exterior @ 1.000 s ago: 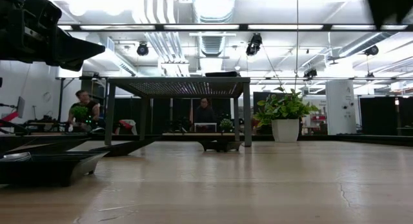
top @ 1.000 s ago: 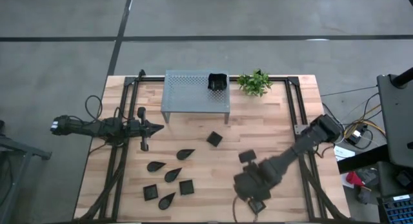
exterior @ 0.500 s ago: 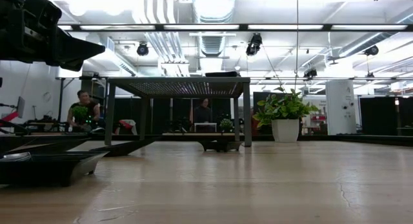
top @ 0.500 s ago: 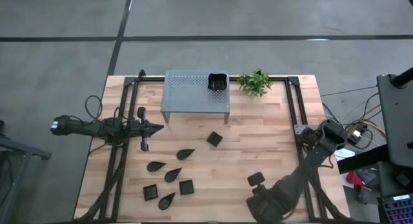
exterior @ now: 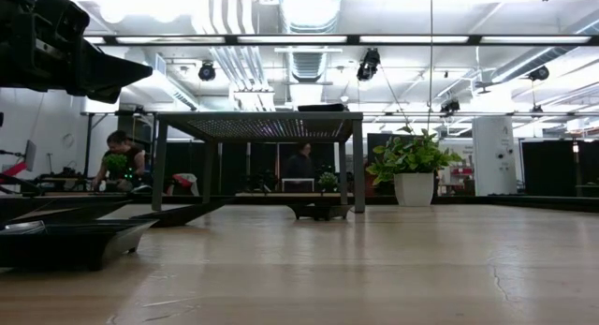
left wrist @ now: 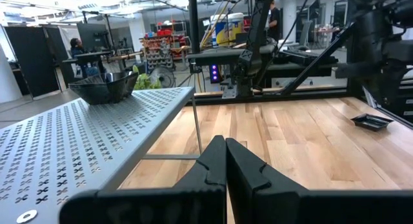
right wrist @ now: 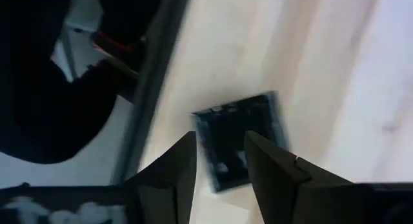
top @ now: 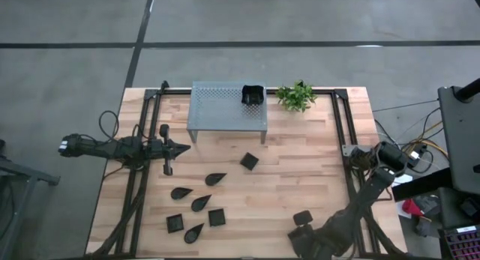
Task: Pick & Place Mini shaped plates
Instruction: Put the black square plate on the shelf
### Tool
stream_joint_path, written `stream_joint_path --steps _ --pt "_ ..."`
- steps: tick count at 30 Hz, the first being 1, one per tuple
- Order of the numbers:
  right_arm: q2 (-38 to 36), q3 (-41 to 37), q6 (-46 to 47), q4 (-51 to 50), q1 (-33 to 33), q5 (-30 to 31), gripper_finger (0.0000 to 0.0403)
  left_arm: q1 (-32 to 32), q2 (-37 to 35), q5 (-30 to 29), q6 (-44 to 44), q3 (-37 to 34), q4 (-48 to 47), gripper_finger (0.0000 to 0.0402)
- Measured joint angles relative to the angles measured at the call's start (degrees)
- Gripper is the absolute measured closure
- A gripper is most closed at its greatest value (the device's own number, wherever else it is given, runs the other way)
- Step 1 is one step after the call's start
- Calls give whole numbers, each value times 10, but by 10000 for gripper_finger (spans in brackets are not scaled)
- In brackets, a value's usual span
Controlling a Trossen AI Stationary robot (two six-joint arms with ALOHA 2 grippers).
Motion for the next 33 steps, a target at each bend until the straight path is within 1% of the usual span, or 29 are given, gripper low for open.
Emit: stream_joint_path --steps 3,12,20,22,33 --pt "0 -22 3 45 11 -2 274 0 0 0 0 0 0 401" --pt "1 -59 8 60 14 1 266 0 0 0 0 0 0 401" --pt "1 -73 0 103 14 4 266 0 0 0 0 0 0 401" --pt "1 -79 2 104 14 14 266 0 0 0 0 0 0 401" --pt "1 -100 16 119 20 15 266 0 0 0 0 0 0 401"
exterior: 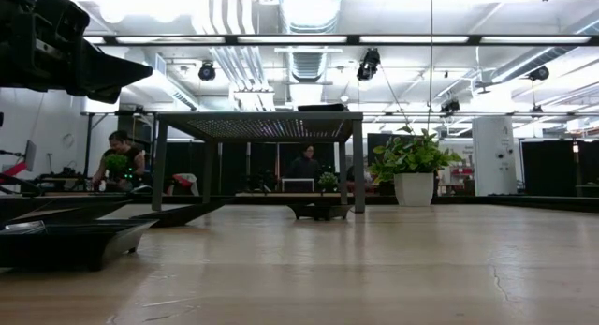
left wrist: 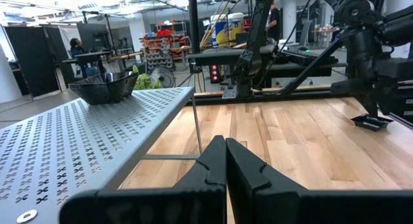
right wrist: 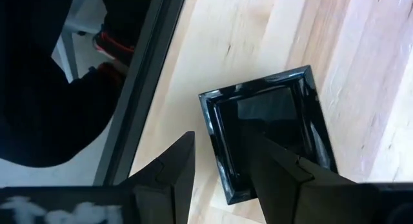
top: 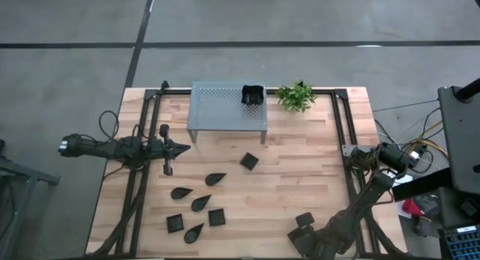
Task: Pick & Place Mini shaped plates
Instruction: Put the black square plate on the shelf
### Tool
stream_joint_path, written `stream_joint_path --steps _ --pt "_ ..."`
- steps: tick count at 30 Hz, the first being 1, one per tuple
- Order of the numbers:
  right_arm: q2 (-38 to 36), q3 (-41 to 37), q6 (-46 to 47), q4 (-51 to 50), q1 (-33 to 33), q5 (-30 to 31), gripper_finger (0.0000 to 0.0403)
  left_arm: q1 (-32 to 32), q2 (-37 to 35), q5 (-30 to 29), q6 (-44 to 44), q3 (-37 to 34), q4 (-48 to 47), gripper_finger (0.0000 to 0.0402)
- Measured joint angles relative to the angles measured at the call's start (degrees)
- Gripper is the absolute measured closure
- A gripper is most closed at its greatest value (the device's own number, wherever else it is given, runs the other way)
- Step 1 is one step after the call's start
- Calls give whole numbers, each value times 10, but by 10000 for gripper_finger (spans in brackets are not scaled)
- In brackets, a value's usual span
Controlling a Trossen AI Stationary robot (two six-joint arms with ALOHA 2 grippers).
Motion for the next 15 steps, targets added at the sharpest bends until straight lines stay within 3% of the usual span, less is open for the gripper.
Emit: stream_joint_path --steps 15 --pt "0 -25 9 20 1 1 294 0 0 0 0 0 0 401"
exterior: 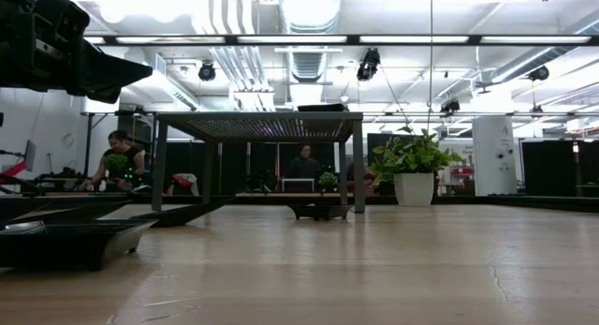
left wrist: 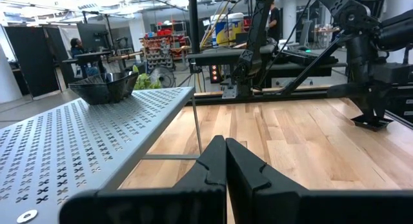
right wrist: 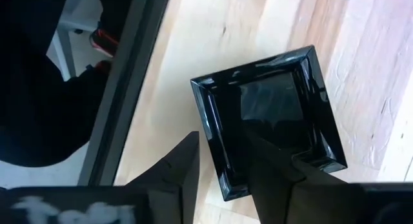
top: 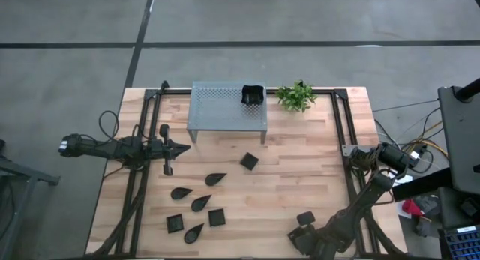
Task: Pick & Place Mini shaped plates
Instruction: Put the black square plate on the shelf
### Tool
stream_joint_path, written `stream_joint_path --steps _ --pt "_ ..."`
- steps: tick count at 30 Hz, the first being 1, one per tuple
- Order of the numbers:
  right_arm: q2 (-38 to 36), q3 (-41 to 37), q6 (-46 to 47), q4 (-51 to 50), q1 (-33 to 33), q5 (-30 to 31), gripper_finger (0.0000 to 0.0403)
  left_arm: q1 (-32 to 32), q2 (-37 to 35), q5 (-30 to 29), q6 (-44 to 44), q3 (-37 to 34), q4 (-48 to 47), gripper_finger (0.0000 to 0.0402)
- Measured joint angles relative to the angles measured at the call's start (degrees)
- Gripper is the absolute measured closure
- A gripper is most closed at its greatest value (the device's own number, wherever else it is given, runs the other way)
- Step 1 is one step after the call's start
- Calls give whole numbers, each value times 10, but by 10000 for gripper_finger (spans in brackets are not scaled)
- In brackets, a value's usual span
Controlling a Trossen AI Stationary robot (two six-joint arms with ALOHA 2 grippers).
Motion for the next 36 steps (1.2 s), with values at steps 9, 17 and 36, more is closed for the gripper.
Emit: stream_joint_path --steps 9,17,36 --pt "0 -8 5 2 0 2 338 0 0 0 0 0 0 401" --pt "-1 7 4 -19 -3 23 390 0 0 0 0 0 0 401" --pt "-2 115 -73 -131 -48 122 394 0 0 0 0 0 0 401"
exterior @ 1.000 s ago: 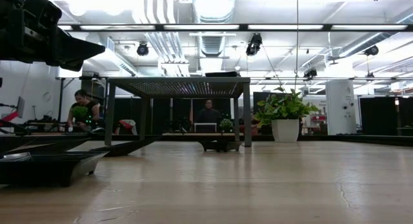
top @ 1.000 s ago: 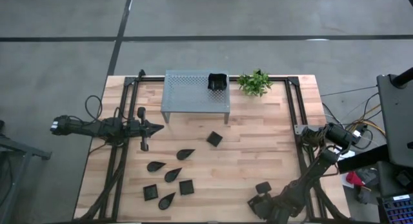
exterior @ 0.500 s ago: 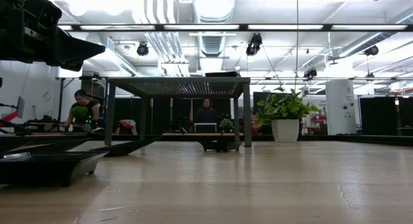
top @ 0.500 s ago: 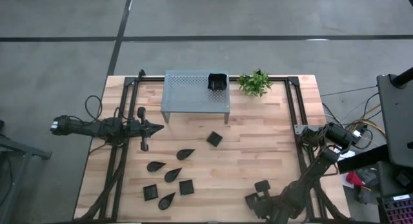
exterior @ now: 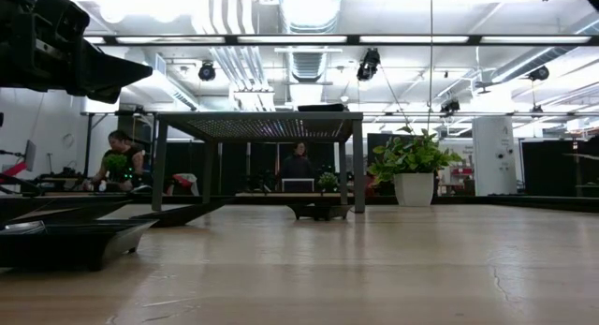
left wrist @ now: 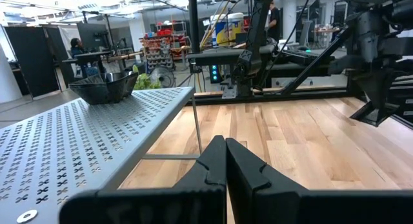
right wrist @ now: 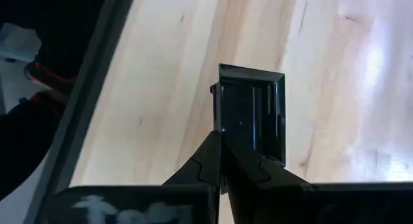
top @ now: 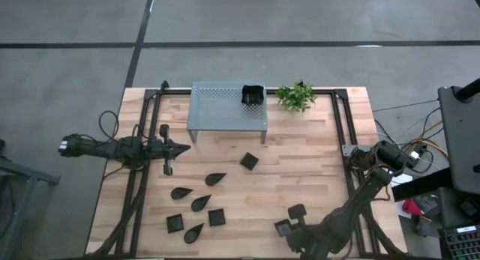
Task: Pick & Place Mini shaped plates
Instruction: Put the black square plate on the shelf
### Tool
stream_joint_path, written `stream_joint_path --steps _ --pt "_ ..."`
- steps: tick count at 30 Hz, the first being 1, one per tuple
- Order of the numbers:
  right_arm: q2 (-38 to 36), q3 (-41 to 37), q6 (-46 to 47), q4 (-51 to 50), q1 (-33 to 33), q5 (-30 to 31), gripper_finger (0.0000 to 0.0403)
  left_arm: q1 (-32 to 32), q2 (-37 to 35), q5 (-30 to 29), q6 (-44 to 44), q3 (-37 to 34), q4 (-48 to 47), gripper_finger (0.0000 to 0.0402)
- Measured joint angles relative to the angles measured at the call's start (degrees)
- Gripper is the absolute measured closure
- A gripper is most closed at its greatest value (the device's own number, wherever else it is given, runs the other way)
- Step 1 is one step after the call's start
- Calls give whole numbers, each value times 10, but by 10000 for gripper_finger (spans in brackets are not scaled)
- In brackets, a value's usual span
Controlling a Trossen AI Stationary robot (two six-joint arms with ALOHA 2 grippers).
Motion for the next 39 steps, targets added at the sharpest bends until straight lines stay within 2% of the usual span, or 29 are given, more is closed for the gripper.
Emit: stream_joint_path --steps 16,32,39 --pt "0 34 -102 -15 -46 22 394 0 0 0 0 0 0 401" --pt "0 34 -109 -15 -52 20 394 0 0 0 0 0 0 401" --pt "-4 34 -145 -18 -62 42 394 0 0 0 0 0 0 401"
